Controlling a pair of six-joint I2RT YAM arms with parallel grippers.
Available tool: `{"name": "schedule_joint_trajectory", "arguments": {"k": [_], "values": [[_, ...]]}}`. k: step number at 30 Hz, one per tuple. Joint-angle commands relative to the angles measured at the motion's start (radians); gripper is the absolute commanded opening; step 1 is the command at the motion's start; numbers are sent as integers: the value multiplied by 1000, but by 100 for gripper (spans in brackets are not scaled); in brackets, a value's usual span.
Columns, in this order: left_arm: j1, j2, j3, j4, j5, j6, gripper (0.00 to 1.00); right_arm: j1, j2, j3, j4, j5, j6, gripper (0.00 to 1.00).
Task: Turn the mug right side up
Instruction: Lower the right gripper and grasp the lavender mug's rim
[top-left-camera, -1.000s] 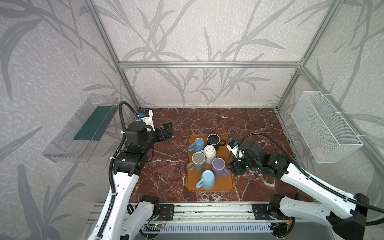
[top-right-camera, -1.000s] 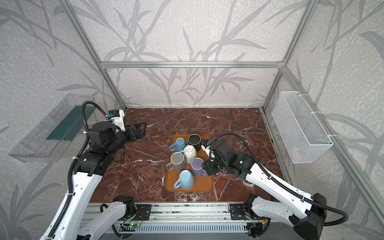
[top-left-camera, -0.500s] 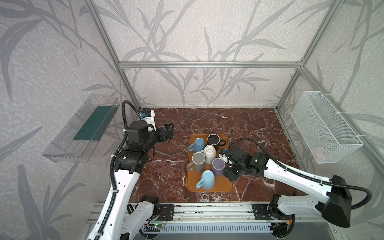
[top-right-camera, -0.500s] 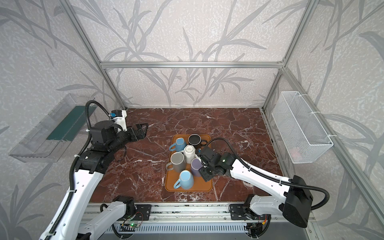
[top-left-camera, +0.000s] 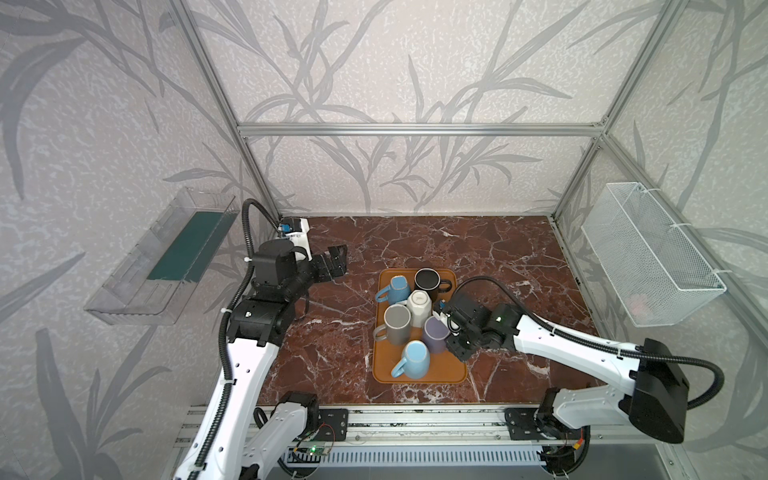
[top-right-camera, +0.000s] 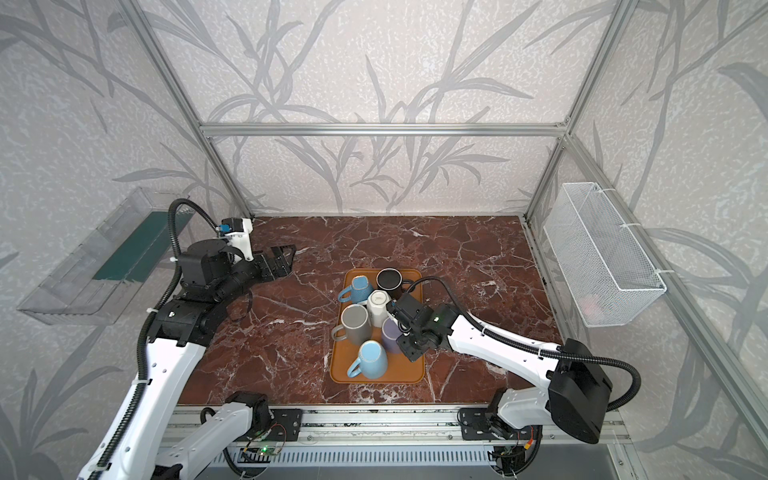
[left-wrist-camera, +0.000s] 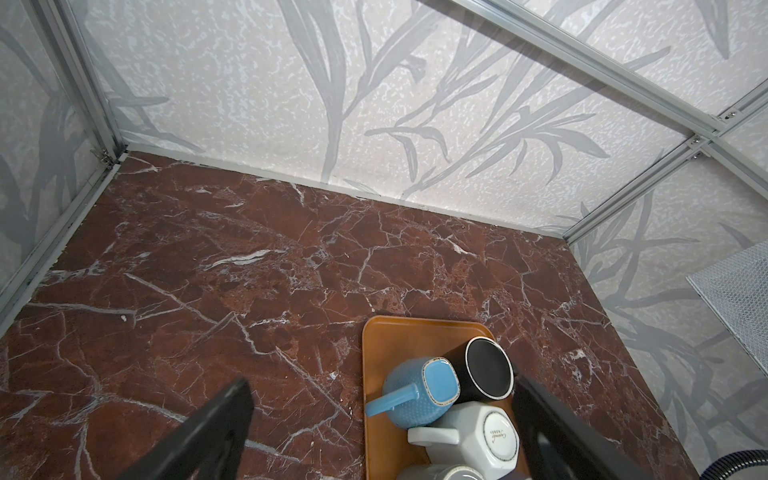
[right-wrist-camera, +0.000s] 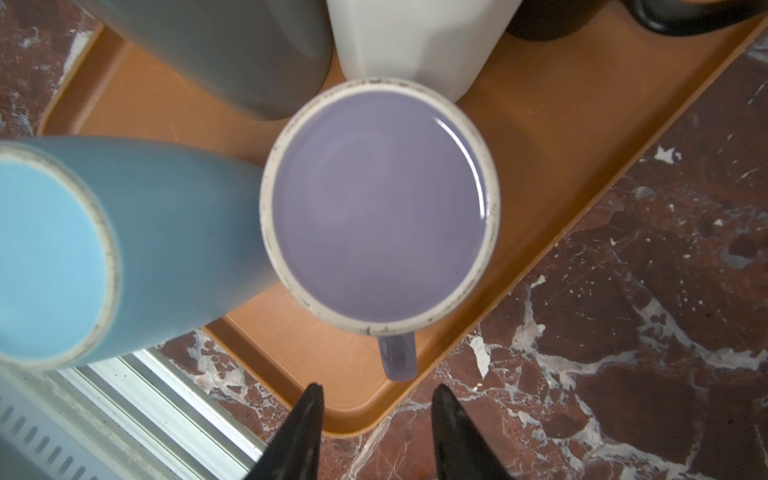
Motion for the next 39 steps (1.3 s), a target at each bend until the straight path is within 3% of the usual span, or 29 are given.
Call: {"name": "schedule_joint_trajectory", "arguments": {"k": [1,39], "values": [[-5,-1,33,-24,-8,-3,99,5,23,-11,11,-7,-16,41],[-10,-6,48,-55,-48,14,99,-6,158,15,53,44,-37,26]]}}
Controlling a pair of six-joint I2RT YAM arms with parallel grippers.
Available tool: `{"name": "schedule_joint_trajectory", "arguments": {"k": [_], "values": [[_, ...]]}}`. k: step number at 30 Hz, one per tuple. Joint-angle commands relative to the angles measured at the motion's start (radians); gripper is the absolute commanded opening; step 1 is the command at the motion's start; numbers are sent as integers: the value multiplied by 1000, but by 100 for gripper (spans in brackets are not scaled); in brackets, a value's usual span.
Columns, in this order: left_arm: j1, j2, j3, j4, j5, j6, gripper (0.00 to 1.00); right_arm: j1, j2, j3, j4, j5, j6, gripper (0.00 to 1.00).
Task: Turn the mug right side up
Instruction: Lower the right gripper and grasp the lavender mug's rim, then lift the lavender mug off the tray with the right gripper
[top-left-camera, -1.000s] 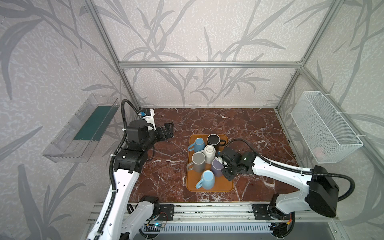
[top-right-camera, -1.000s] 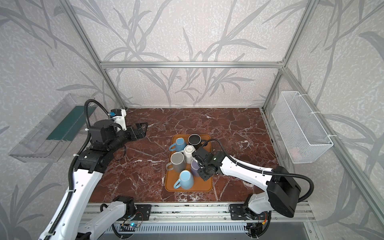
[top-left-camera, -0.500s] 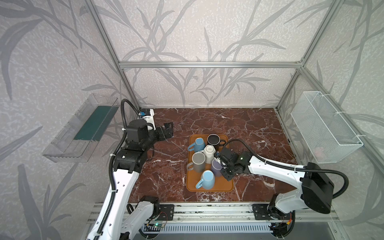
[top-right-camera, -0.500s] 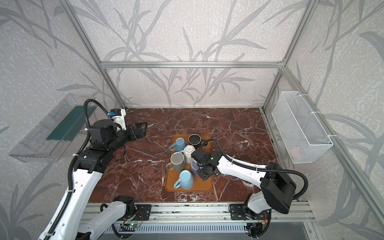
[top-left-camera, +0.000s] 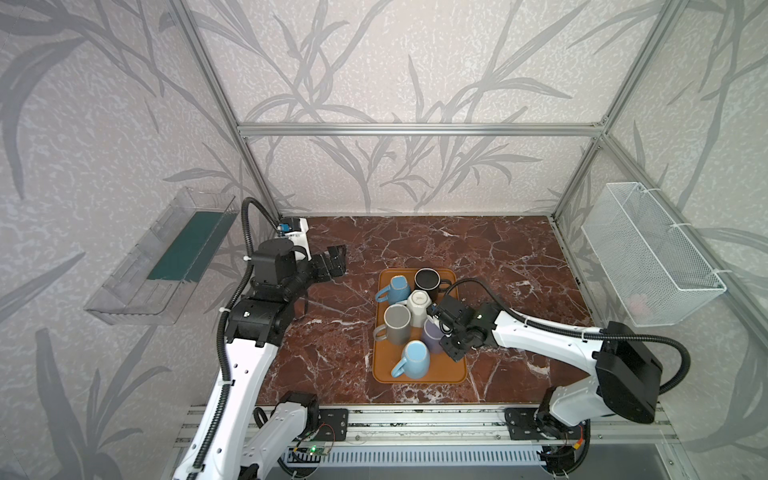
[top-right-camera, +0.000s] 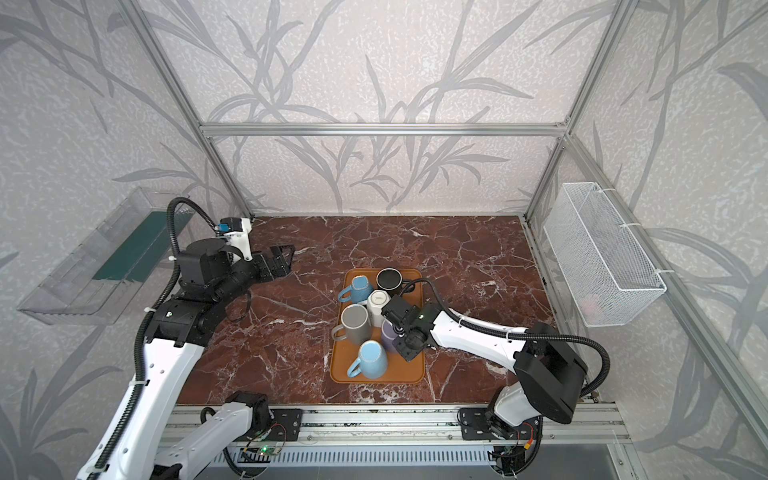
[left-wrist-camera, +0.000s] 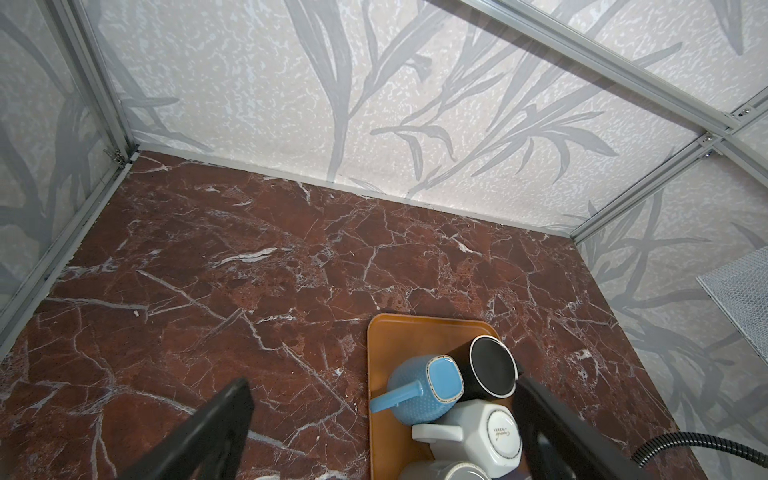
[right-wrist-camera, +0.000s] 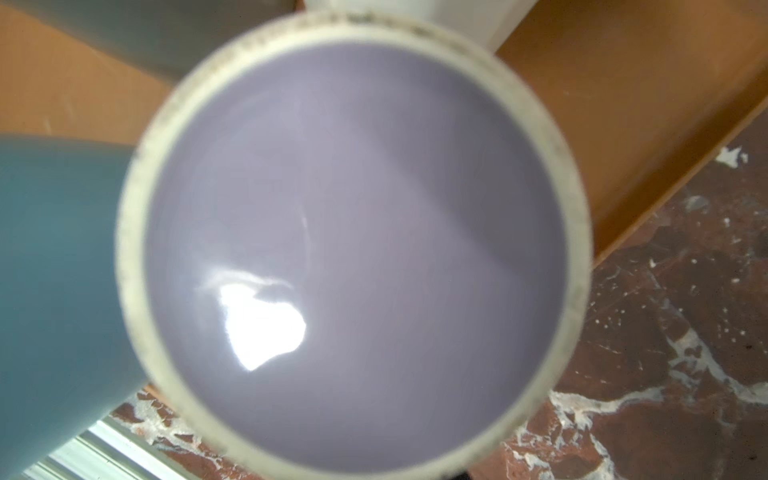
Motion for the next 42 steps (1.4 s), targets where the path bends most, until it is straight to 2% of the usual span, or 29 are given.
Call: {"name": "schedule_joint_trajectory", "arguments": {"k": [1,9,19,31,42], "values": [[-4,-8,26,-20,-16,10,99,-4,14,16,-4,10,-12,25],[-5,-13,26,-30,-24,17,99,-5,24,27,-6,17,-17,17],[-6,-22,26,-31,-22,13,99,-12,-34,21,-11,13,-18,12],[-8,-15,21,-8,-37,-16,99,-105,-221,-12,10,-121,-4,10],[-16,6,35,8,7,-30,99,-206,-414,-36,76,-268,31,9]]}}
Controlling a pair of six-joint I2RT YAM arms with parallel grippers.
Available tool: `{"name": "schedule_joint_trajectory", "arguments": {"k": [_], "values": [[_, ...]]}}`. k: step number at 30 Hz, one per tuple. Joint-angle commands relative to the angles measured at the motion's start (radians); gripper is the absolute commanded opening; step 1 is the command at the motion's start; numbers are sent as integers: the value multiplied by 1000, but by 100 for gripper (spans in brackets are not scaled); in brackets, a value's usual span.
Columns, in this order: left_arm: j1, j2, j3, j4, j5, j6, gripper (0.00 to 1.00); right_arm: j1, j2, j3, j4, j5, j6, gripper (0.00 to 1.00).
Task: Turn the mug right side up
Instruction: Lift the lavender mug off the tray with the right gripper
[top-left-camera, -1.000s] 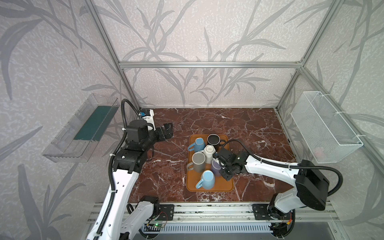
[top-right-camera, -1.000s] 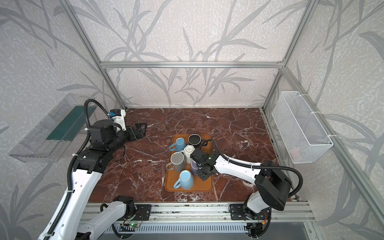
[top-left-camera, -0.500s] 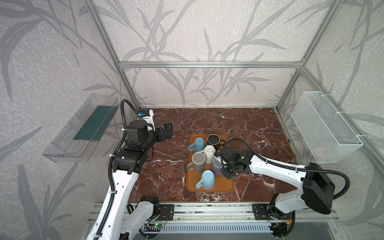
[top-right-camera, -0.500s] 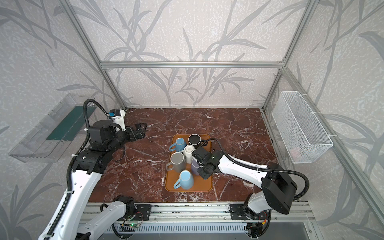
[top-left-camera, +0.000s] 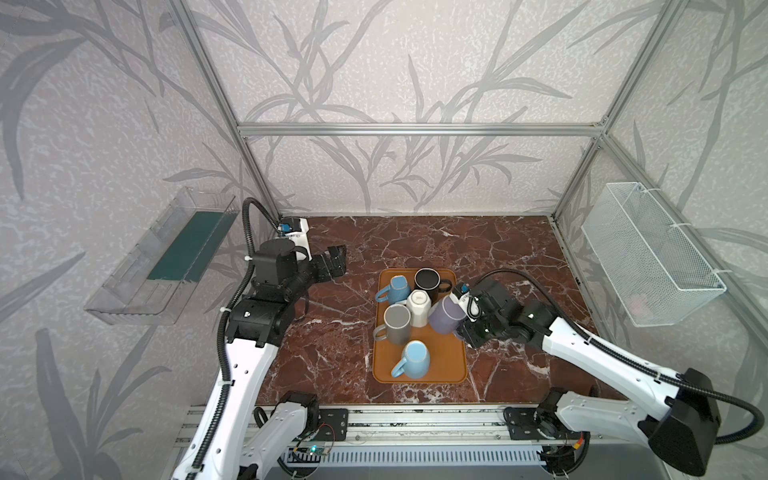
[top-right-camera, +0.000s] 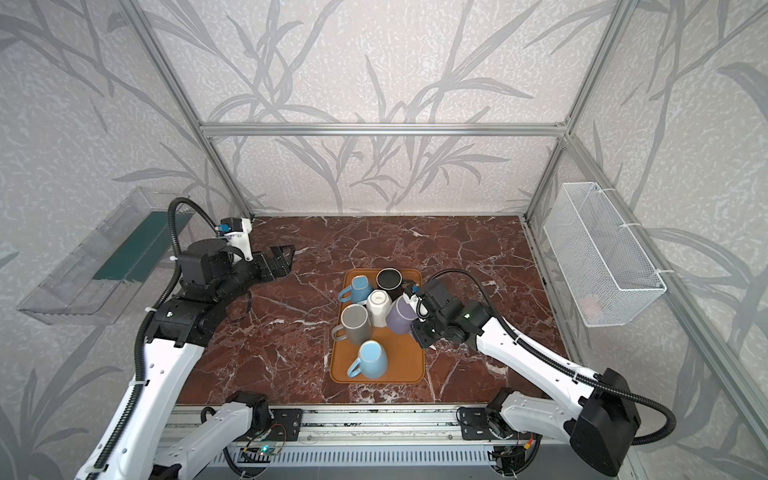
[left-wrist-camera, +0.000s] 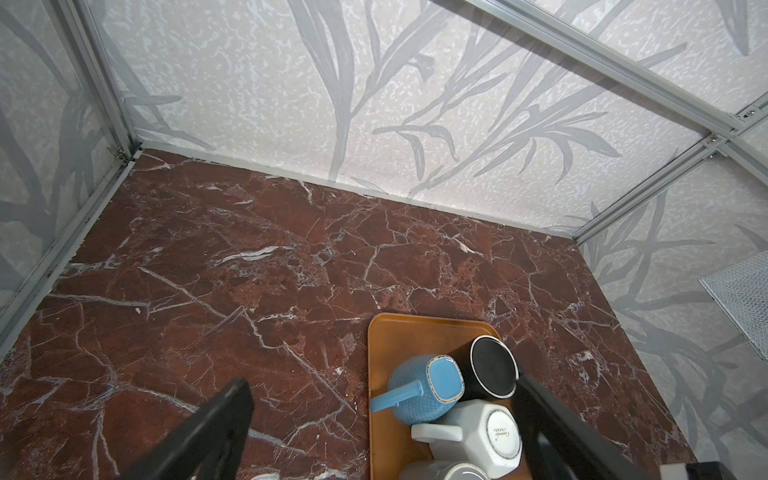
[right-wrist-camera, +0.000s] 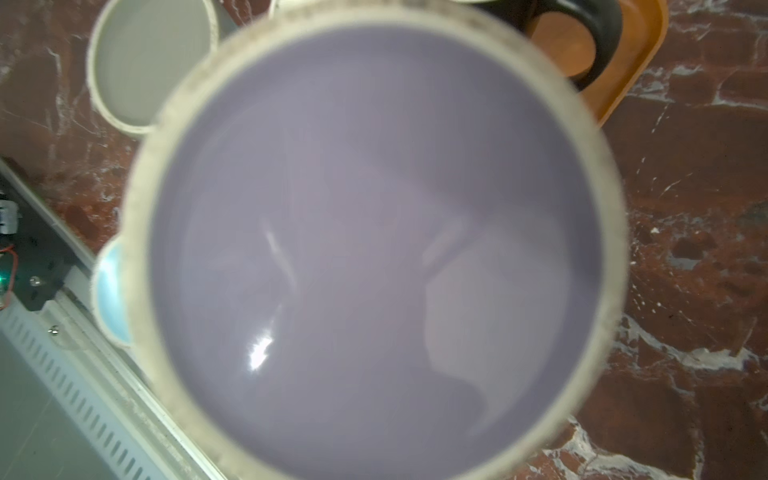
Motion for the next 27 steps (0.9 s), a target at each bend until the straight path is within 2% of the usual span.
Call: {"name": "schedule_joint_trajectory", "arguments": {"k": [1,10,21,27], "values": [[-8,6,36,6,21,-12,99,-25,-63,21,80,-88,23,10],[-23,9,28,24,90,-52,99,-69,-51,100,218,-214,72,8],[-49,47,29,94,345,-129,97,-145,91,208,620,-377,227,6],[-56,33,-9,195,447,-219,96,-153,191,320,751,-422,281,6]]}}
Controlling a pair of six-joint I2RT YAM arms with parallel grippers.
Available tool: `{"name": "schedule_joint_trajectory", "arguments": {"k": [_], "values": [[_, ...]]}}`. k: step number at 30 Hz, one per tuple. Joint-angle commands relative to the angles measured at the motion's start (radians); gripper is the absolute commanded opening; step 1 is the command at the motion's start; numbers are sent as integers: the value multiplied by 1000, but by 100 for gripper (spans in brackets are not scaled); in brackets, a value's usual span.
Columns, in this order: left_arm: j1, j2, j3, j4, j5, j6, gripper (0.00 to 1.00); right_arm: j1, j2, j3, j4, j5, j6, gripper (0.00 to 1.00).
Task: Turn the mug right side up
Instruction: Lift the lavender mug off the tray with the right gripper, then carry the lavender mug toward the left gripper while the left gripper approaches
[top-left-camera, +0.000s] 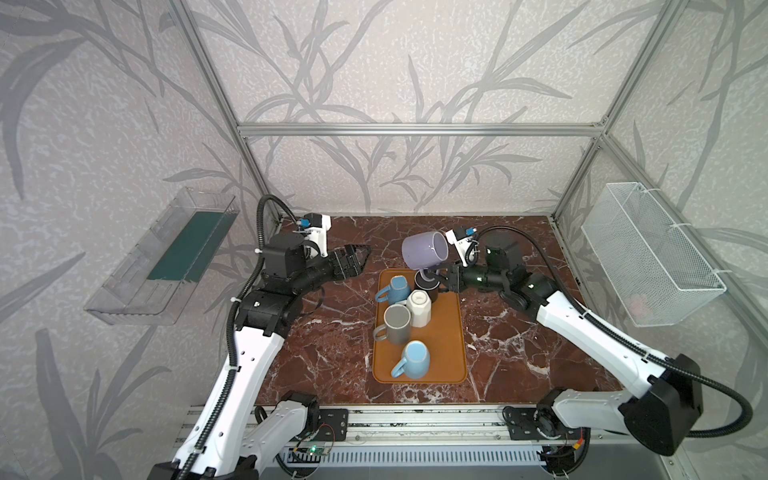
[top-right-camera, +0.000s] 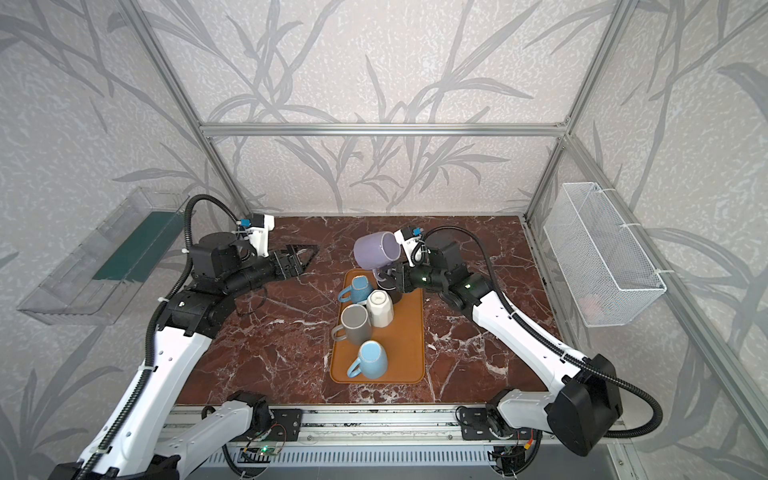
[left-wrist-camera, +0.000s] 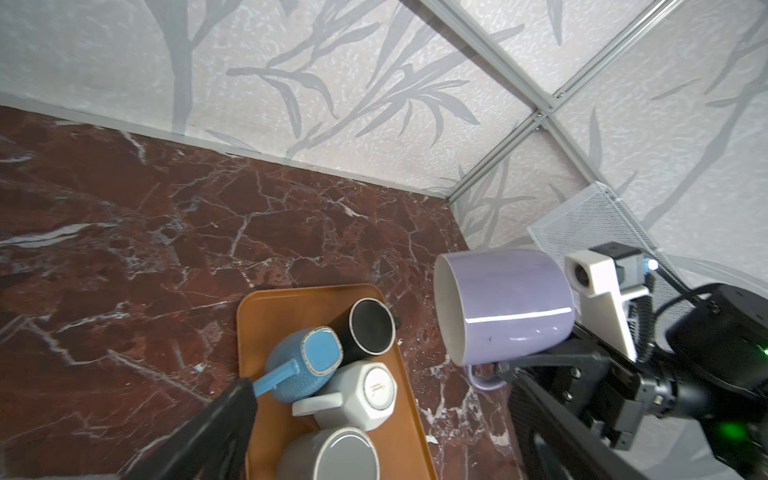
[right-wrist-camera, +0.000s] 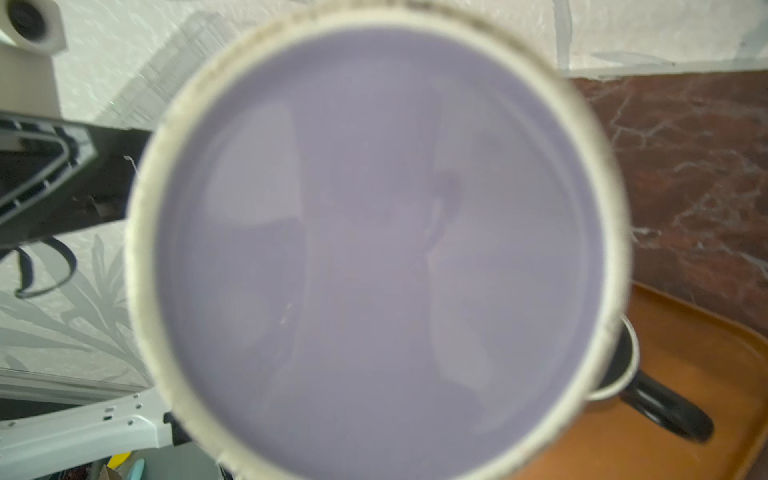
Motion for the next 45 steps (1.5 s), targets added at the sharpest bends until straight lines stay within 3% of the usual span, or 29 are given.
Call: {"name": "schedule_joint_trajectory", "arguments": {"k": [1,6,17,20,25,45], "values": [[-6,-23,-30,122,108,-92,95,-5,22,96,212,-70,37,6],[-12,-29,-117,318,188,-218,91,-5,92,193,276,-107,70,5],[-26,-22,-197,530,236,-308,86,-5,203,228,564,-225,278,3],[-29,-4,-212,606,268,-347,80,-5,214,221,617,-250,303,3],[-35,27,-204,631,299,-362,68,-5,222,210,677,-278,336,3],[-57,37,-221,799,375,-427,55,28,259,205,830,-394,412,2]]}}
